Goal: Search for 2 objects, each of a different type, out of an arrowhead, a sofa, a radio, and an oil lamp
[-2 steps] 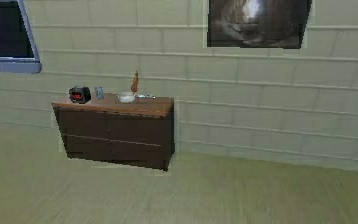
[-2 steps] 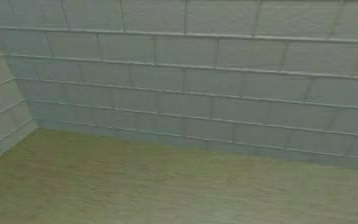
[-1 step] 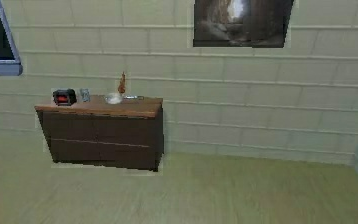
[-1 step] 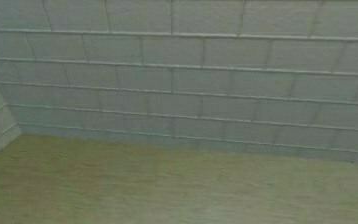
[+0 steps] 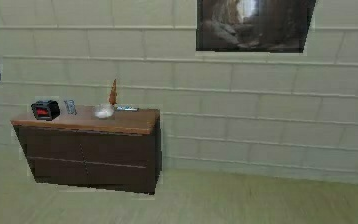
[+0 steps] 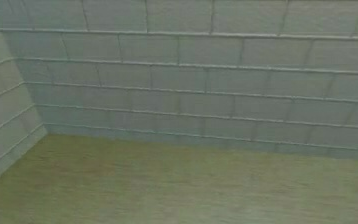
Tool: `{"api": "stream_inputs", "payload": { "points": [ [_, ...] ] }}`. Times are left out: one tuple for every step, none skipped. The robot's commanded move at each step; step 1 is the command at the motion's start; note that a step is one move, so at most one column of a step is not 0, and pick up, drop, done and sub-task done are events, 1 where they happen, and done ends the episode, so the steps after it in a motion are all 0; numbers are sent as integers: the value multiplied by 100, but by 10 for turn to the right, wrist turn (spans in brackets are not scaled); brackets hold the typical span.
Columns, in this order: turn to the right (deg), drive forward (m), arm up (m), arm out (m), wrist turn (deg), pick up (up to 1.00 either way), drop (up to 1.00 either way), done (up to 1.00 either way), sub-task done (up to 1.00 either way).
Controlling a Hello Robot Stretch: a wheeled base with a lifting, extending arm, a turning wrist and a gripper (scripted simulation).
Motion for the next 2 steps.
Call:
{"api": "stream_inputs", "payload": {
  "points": [
    [90,0,0,0,0,0,0,0,0],
    [30,0,0,0,0,0,0,0,0]
  ]
}}
